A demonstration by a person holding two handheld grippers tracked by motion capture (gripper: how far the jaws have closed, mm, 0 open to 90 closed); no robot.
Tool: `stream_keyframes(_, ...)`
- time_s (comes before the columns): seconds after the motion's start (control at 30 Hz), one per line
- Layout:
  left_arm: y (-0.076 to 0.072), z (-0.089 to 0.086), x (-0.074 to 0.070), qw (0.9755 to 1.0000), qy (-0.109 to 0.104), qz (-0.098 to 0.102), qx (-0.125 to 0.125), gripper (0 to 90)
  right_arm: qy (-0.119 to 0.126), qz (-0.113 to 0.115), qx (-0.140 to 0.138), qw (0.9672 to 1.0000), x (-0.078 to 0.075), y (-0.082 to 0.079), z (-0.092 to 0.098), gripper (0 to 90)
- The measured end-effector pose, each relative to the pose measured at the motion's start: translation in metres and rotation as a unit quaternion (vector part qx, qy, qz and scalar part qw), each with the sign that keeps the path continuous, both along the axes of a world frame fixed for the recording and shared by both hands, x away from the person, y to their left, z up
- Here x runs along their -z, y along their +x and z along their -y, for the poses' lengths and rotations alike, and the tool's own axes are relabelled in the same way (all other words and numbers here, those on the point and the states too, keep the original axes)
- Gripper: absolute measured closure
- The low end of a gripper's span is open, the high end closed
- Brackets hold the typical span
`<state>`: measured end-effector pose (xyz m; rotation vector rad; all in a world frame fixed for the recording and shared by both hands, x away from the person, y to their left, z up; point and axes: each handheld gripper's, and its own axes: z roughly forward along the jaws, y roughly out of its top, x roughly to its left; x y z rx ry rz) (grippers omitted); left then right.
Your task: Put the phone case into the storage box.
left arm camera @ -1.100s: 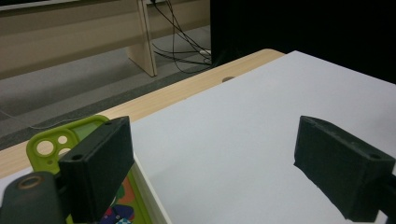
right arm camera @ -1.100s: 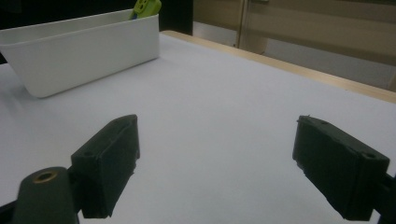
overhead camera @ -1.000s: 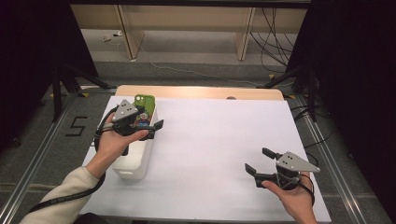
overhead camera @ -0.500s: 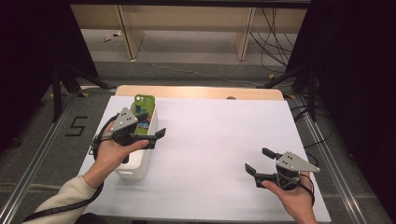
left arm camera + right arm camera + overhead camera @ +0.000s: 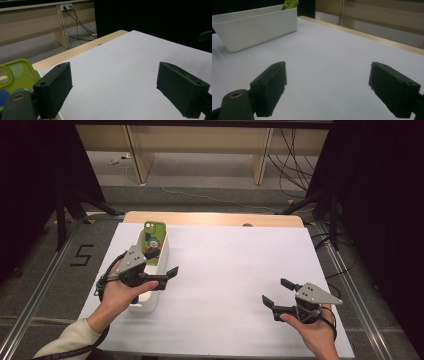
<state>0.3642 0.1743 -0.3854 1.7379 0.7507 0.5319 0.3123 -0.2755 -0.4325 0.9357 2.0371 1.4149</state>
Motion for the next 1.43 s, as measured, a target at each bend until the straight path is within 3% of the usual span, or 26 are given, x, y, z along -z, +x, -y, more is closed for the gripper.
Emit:
stream_keyframes(0.3, -0.011, -0.003, 0.005, 0.9998, -0.014, 0.010, 0.009, 12.5, -0.001, 0.000, 0.000, 1.0000, 0.000, 0.000, 0.000, 15.9)
stream_keyframes(0.77, -0.023, -0.006, 0.012, 0.9997, -0.013, 0.010, 0.018, 12.5, 0.000, 0.000, 0.000, 1.0000, 0.000, 0.000, 0.000, 16.0)
stream_keyframes(1.43, -0.024, -0.005, 0.015, 0.9997, -0.011, 0.013, 0.020, 12.4, 0.003, 0.001, 0.001, 1.0000, 0.000, 0.001, 0.001, 15.9)
